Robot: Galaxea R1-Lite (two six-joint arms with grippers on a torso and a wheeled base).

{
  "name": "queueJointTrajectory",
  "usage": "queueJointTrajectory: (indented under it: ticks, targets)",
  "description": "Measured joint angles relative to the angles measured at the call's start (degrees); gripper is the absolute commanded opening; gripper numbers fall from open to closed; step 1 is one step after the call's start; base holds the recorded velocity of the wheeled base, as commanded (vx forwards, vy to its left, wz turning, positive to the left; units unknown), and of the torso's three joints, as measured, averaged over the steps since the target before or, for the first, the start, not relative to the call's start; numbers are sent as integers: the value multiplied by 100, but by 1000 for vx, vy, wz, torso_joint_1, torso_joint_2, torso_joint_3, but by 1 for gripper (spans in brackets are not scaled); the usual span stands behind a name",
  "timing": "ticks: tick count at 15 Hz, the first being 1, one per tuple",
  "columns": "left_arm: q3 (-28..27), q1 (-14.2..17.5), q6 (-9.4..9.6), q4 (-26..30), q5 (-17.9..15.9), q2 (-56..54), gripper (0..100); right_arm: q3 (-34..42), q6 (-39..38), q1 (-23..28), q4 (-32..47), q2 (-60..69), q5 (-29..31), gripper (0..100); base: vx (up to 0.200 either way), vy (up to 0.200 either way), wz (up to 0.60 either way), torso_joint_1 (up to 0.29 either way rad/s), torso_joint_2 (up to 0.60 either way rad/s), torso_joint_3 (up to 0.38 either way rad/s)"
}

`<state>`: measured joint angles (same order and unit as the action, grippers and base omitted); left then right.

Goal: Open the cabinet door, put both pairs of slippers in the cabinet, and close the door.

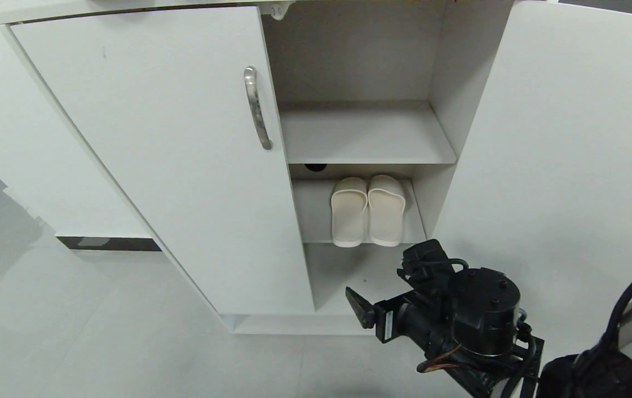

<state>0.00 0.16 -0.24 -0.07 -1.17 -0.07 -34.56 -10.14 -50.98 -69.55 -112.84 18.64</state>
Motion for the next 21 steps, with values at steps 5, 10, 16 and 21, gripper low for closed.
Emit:
queueJointTrajectory:
  ticks: [5, 10, 16, 21]
  targets:
    - [0, -2, 0, 0, -13, 0, 0, 297, -332, -73, 22, 206, -393, 100, 0, 0, 0, 3, 3, 130]
    - [0, -2, 2, 0, -20, 0, 0, 374, -332, -76, 22, 228, -400, 100, 0, 0, 0, 6, 2, 200]
    - [0, -2, 247, -2, -17, 0, 0, 468, -324, -73, 5, 208, -402, 100, 0, 0, 0, 0, 1, 157]
    - [0, 0, 372, 0, -106, 0, 0, 560, -343, -67, -22, 179, -538, 100, 0, 0, 0, 0, 0, 10]
